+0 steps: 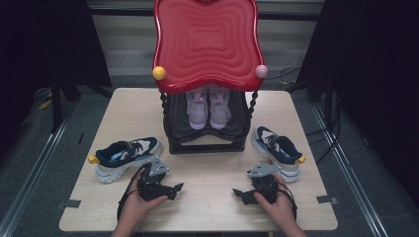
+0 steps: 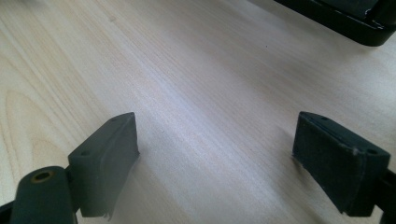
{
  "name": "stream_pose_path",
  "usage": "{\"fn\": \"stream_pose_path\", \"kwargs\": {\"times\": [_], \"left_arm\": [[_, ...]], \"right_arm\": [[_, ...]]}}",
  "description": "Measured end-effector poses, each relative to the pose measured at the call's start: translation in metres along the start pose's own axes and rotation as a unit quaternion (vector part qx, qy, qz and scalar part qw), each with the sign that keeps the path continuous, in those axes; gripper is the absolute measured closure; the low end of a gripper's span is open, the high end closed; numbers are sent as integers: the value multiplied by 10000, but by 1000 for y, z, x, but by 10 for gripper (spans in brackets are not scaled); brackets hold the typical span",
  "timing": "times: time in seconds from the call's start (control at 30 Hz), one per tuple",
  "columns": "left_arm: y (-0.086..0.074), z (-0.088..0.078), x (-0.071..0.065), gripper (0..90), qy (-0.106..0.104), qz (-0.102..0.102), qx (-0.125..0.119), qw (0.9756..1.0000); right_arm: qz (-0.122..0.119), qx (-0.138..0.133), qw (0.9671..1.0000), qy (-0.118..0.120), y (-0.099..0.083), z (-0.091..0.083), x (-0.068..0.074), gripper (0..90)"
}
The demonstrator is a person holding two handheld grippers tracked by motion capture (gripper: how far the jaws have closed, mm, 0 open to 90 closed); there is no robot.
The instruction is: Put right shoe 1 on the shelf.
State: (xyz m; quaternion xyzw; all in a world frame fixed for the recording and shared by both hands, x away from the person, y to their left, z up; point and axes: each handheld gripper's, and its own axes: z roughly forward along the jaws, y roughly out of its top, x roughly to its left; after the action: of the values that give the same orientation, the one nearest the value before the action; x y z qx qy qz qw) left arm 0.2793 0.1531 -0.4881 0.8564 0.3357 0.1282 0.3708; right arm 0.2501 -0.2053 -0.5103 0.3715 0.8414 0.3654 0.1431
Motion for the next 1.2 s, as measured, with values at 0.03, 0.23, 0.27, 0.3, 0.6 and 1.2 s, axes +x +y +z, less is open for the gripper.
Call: {"fn": "stream_pose_path", "kwargs": {"times": [0.03, 0.23, 0.27, 0.3, 0.6, 1.2], "left_arm": [[0, 0, 0, 160, 0, 0, 0, 10000], [6, -23, 14, 161, 70, -61, -28, 10000], [7, -26, 17, 161, 119, -57, -1, 9999], [7, -29, 19, 161, 136, -83, -9, 9999], [9, -51, 37, 164, 335, -233, -100, 9991], [25, -79, 73, 159, 934, -316, -33, 9951]], "right_arm": [[0, 0, 10000, 0, 0, 0, 0, 135], [1, 0, 10000, 0, 0, 0, 0, 135], [0, 0, 10000, 0, 0, 0, 0, 136], [-1, 0, 10000, 0, 0, 0, 0, 135], [1, -8, 10000, 4, 0, 0, 0, 135], [6, -5, 10000, 5, 0, 0, 0, 135]]}}
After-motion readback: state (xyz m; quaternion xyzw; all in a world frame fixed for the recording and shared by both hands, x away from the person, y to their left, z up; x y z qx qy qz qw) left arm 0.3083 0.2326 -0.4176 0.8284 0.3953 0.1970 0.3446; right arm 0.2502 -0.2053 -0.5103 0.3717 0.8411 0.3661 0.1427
